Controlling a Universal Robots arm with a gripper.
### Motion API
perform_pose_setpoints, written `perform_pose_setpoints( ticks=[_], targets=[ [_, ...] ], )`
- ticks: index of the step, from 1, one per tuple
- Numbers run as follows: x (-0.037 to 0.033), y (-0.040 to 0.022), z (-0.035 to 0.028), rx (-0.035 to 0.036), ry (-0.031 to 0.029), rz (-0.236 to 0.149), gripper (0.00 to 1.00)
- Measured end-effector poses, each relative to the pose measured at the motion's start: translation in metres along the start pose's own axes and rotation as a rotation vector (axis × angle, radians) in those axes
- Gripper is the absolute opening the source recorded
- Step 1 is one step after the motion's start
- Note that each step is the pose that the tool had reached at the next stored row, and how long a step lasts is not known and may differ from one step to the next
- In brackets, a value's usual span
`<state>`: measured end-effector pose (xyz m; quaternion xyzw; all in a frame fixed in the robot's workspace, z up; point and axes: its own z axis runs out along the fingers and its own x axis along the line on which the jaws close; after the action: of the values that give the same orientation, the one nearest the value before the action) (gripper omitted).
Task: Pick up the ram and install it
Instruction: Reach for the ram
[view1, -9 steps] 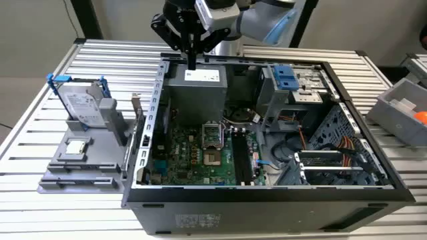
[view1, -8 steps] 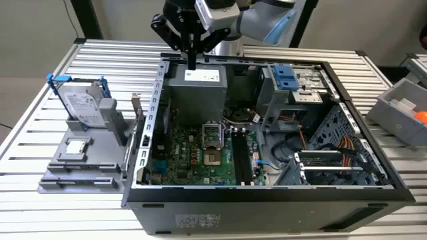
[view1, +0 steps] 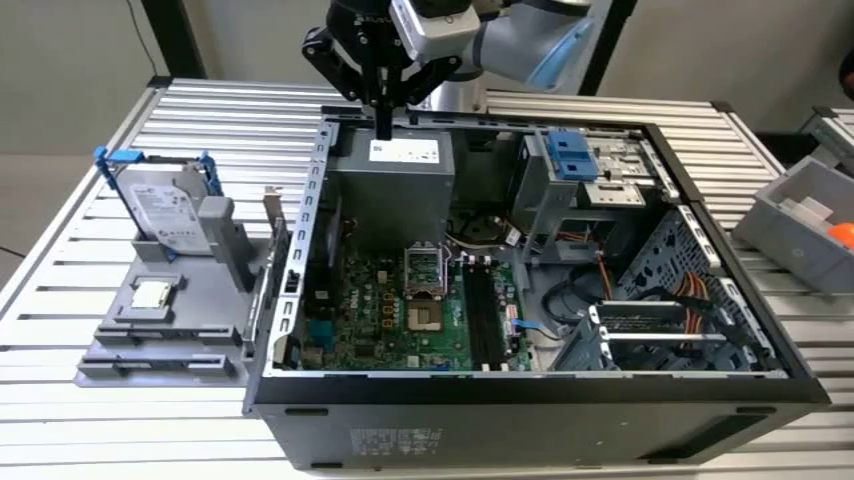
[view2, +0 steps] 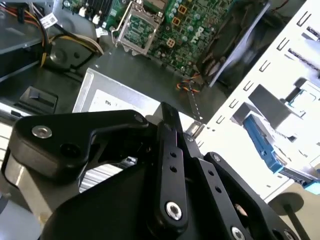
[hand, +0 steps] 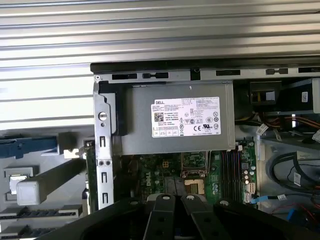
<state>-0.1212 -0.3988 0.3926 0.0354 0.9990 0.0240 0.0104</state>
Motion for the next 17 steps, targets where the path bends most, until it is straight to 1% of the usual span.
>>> perform_pose_setpoints(
  ticks=[8,11,14,17],
  targets=[
    [0.0,0.0,0.0,0.0001,0.0001,0.0,0.0],
    [0.0001,0.0,0.0,0.0002,0.0009,0.0,0.0],
    [0.002,-0.0001,-0.0001,0.0002,0.002,0.0,0.0],
    [0.0053,-0.0004,-0.0001,0.0003,0.0031,0.0,0.0]
  ],
)
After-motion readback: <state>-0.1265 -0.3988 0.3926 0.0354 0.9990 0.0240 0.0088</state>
